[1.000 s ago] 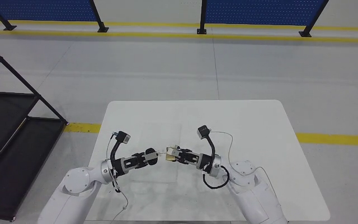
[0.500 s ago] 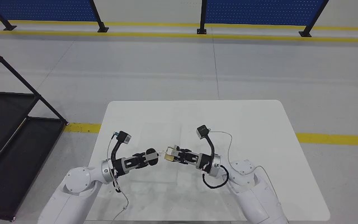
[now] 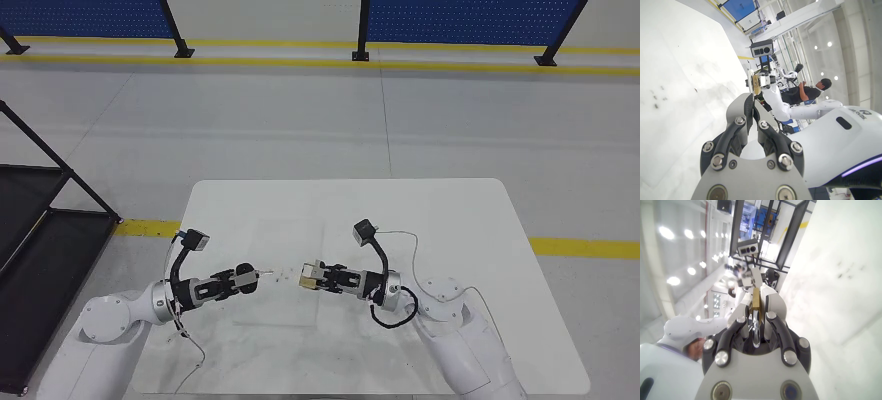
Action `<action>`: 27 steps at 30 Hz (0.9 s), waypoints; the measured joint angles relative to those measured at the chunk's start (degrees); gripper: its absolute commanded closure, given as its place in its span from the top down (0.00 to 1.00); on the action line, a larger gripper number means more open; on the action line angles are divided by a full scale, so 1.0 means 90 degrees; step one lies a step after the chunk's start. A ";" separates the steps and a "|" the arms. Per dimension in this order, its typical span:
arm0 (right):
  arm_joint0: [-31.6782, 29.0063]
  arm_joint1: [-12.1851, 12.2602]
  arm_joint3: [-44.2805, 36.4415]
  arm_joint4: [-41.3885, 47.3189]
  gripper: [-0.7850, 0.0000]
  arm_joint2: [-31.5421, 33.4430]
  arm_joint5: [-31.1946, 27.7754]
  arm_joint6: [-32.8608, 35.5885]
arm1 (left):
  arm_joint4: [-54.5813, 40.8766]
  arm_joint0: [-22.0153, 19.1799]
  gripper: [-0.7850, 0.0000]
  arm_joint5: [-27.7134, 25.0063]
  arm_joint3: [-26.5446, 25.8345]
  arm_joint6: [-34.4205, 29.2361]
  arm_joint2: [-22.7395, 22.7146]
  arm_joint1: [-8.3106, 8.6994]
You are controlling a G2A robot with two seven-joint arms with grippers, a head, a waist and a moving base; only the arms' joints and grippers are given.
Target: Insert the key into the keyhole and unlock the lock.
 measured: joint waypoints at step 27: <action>0.0004 0.0002 -0.0007 -0.0016 0.00 0.0003 0.0026 0.0007 | 0.3137 -0.0906 0.00 -0.3096 0.0520 0.2324 -0.0432 0.0109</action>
